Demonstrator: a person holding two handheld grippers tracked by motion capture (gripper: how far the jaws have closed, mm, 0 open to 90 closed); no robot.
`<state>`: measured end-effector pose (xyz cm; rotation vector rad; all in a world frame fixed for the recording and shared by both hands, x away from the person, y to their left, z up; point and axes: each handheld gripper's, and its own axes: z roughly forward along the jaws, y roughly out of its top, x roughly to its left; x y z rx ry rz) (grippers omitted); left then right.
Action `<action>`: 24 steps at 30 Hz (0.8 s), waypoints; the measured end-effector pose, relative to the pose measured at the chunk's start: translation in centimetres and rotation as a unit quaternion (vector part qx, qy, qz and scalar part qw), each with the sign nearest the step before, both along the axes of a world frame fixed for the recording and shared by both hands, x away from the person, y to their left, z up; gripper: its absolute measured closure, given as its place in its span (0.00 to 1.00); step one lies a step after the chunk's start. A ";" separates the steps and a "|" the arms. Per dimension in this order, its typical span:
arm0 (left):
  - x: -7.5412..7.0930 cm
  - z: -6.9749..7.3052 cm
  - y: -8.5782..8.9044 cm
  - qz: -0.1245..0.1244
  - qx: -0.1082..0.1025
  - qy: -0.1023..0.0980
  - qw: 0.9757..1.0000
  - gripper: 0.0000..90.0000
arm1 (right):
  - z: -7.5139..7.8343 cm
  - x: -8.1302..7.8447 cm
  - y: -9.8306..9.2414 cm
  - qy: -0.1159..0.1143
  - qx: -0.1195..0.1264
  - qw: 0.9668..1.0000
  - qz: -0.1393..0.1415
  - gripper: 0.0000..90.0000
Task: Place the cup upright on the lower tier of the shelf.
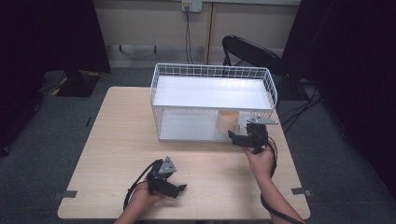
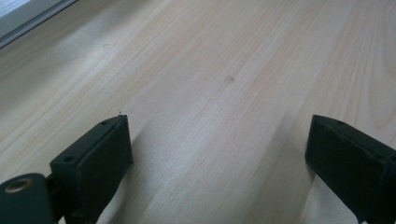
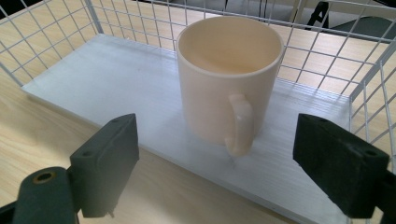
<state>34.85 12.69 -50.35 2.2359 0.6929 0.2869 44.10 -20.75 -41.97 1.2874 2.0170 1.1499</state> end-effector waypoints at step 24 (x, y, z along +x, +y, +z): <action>0.0 0.0 0.0 0.001 0.000 0.000 1.000 0.08 | 0.3 -1.5 -1.1 0.006 0.011 1.000 0.024 0.16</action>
